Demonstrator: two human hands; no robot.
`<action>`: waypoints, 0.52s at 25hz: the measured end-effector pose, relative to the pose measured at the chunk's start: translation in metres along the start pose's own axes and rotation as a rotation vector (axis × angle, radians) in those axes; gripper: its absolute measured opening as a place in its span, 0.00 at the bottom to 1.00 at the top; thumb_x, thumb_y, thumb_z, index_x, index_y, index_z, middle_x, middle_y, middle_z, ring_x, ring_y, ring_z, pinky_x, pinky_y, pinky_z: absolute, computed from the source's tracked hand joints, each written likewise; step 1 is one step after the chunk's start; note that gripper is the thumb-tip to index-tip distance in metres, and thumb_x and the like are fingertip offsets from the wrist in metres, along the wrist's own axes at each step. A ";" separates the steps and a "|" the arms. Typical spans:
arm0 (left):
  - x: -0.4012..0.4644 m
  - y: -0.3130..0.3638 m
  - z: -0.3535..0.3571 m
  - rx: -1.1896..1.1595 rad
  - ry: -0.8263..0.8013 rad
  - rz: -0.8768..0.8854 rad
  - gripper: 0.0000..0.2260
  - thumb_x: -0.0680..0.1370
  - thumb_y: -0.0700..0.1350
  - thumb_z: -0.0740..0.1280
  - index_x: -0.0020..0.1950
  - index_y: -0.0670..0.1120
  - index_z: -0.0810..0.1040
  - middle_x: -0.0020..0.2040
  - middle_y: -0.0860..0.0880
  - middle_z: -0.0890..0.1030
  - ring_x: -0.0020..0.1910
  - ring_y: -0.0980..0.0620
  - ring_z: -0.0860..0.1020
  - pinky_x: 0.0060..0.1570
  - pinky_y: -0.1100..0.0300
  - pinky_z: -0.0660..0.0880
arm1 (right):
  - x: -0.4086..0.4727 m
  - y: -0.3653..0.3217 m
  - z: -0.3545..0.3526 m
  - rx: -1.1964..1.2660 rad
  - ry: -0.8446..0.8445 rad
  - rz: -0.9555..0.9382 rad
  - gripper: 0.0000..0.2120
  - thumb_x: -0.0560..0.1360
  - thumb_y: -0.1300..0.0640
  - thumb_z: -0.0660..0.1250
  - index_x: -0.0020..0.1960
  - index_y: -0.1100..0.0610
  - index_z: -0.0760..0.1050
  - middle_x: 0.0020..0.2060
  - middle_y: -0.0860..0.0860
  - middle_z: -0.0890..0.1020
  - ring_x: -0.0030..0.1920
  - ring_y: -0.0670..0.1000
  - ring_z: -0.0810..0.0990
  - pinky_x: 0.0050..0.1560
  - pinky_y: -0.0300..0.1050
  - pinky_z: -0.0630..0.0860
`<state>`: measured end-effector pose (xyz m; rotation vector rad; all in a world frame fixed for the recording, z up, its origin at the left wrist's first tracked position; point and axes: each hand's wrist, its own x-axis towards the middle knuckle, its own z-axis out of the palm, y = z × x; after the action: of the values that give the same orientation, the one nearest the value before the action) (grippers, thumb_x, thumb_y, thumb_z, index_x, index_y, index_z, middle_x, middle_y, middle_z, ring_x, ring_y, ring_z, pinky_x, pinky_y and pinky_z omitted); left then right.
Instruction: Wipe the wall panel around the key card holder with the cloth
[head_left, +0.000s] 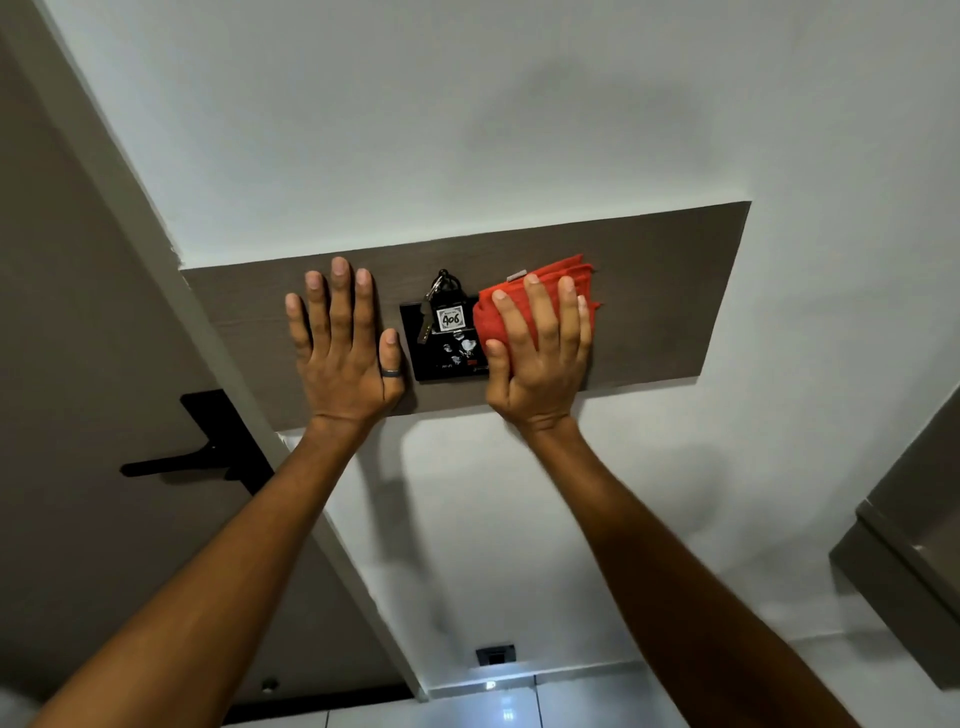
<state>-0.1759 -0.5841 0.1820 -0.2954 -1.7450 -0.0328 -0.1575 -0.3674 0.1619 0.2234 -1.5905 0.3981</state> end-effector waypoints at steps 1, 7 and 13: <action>0.000 -0.001 0.001 0.003 -0.009 -0.005 0.29 0.86 0.52 0.51 0.85 0.44 0.52 0.86 0.47 0.46 0.85 0.44 0.45 0.84 0.43 0.45 | 0.002 -0.004 0.000 0.000 0.009 0.084 0.22 0.86 0.46 0.54 0.73 0.53 0.75 0.74 0.57 0.74 0.79 0.63 0.64 0.82 0.63 0.60; 0.000 0.000 0.000 -0.010 0.009 0.003 0.29 0.85 0.52 0.53 0.85 0.43 0.52 0.86 0.47 0.47 0.85 0.44 0.46 0.84 0.43 0.45 | -0.003 -0.002 -0.013 -0.036 -0.070 -0.001 0.23 0.86 0.47 0.59 0.77 0.56 0.71 0.79 0.55 0.68 0.84 0.59 0.56 0.86 0.62 0.48; -0.002 -0.002 0.004 -0.024 0.014 0.002 0.29 0.85 0.52 0.52 0.85 0.43 0.53 0.86 0.46 0.48 0.85 0.43 0.47 0.83 0.42 0.46 | 0.009 0.022 0.006 0.008 0.040 -0.233 0.21 0.85 0.49 0.56 0.73 0.54 0.77 0.70 0.56 0.80 0.75 0.63 0.73 0.82 0.60 0.62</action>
<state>-0.1801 -0.5860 0.1800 -0.3136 -1.7319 -0.0543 -0.1718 -0.3480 0.1685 0.4000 -1.5036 0.2268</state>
